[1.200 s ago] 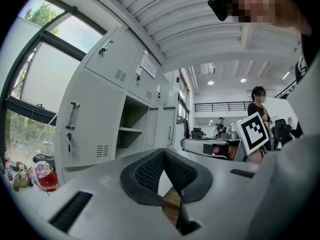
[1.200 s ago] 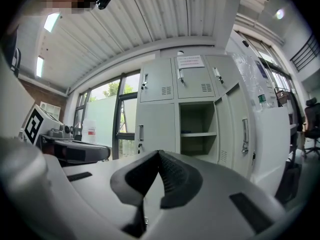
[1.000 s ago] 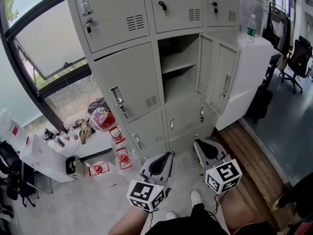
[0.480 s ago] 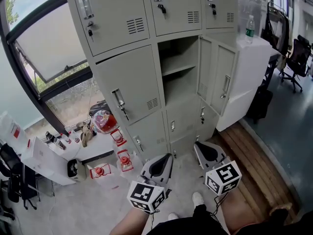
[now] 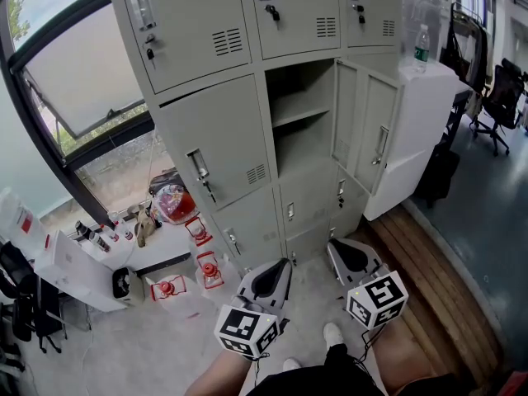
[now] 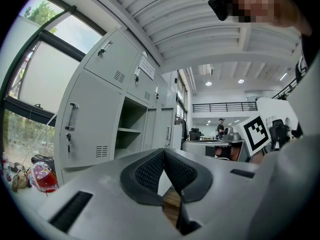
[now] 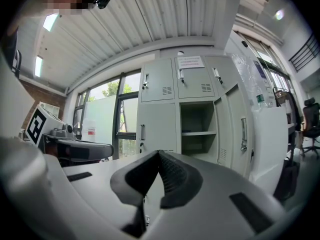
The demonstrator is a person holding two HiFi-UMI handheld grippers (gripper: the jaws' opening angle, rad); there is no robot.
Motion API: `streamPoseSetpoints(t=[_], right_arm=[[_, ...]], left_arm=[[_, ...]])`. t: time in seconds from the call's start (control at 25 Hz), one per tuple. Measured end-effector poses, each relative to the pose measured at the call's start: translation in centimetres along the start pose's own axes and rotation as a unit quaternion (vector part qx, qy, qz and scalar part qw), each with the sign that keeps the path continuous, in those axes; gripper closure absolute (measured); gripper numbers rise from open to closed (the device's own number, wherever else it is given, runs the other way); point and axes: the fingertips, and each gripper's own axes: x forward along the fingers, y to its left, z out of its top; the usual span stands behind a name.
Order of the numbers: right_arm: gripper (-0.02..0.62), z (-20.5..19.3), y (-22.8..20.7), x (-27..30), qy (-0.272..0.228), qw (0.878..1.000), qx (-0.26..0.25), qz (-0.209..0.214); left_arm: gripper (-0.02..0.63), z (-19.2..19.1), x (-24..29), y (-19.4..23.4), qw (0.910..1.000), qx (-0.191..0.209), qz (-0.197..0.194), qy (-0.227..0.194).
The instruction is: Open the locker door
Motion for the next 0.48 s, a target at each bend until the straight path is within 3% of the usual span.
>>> streamPoseSetpoints(t=[0.48], right_arm=[[0.541, -0.33, 0.02, 0.13, 0.001, 1.000, 0.001, 0.001]], left_arm=[[0.589, -0.29, 0.10, 0.03, 1.0000, -0.001, -0.001, 0.001]])
